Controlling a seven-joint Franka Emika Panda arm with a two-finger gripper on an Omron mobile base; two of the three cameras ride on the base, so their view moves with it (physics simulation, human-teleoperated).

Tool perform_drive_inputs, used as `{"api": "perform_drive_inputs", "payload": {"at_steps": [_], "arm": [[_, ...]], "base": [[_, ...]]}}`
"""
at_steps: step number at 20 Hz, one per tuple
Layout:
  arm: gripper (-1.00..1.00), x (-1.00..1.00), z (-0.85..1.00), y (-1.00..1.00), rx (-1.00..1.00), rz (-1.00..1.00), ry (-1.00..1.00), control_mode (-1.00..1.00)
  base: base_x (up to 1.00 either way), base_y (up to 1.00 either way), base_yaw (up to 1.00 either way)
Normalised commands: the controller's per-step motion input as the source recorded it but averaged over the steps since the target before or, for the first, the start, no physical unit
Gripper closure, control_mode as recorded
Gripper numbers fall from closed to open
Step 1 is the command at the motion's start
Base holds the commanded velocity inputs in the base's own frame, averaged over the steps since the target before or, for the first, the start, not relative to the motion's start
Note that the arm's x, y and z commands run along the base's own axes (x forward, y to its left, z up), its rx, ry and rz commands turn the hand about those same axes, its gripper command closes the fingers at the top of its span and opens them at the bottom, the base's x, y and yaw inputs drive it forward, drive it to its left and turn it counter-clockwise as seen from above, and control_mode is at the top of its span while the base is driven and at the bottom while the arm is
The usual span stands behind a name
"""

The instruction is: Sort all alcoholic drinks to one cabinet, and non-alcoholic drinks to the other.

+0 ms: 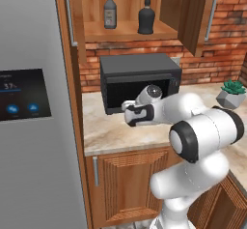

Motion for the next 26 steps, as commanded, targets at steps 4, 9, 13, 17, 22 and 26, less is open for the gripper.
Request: {"api": "perform_drive_inputs", "payload": {"at_steps": [4, 9, 13, 17, 22, 26], "arm": [[-1.00, 0.22, -0.13, 0.07, 0.00, 0.00, 0.00, -1.00], [-1.00, 0.17, -0.16, 0.06, 0.00, 0.00, 0.00, -1.00], [-1.00, 0.25, -0.12, 0.00, 0.00, 0.00, 0.00, -1.00], [-1.00, 0.14, -0.02, 0.00, 0.00, 0.00, 0.00, -1.00], [-1.00, 0.07, 0.00, 0.00, 0.00, 0.00, -0.01, -1.00], [-1.00, 0.10, -0.03, 0.00, 0.00, 0.00, 0.00, -1.00]], "base": [[0.00, 0.00, 0.00], [0.00, 0.00, 0.00], [0.00, 0.00, 0.00], [0.00, 0.00, 0.00], [0.00, 0.00, 0.00], [0.00, 0.00, 0.00]]}}
